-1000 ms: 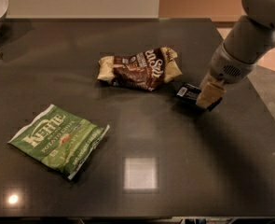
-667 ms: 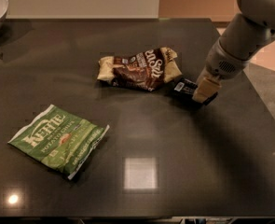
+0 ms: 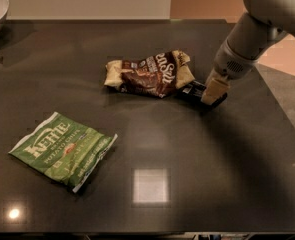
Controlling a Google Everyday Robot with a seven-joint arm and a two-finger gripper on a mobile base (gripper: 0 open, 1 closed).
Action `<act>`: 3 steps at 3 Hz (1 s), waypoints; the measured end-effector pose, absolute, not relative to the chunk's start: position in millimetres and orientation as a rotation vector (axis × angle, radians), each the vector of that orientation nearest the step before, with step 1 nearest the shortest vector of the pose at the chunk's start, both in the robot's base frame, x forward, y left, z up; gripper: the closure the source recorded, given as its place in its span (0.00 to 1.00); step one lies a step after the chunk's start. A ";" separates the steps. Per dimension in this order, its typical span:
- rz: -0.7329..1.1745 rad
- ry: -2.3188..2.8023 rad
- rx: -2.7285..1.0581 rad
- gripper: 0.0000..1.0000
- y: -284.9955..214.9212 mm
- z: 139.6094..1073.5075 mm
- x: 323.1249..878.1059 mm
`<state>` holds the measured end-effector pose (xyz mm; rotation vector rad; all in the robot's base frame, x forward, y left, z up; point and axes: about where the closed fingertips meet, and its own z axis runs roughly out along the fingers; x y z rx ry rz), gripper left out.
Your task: Move rxbar chocolate near brown chip bag
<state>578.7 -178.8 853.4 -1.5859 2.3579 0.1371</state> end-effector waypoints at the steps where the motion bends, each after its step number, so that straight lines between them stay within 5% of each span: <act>1: 0.133 2.350 -1.597 0.12 -175.4 850.3 585.9; 2: 0.135 2.350 -1.599 0.00 -174.6 849.1 586.1; 3: 0.135 2.350 -1.599 0.00 -174.5 849.0 586.1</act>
Offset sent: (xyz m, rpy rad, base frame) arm 0.0065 0.0031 -0.0028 -0.0028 -0.0024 0.0082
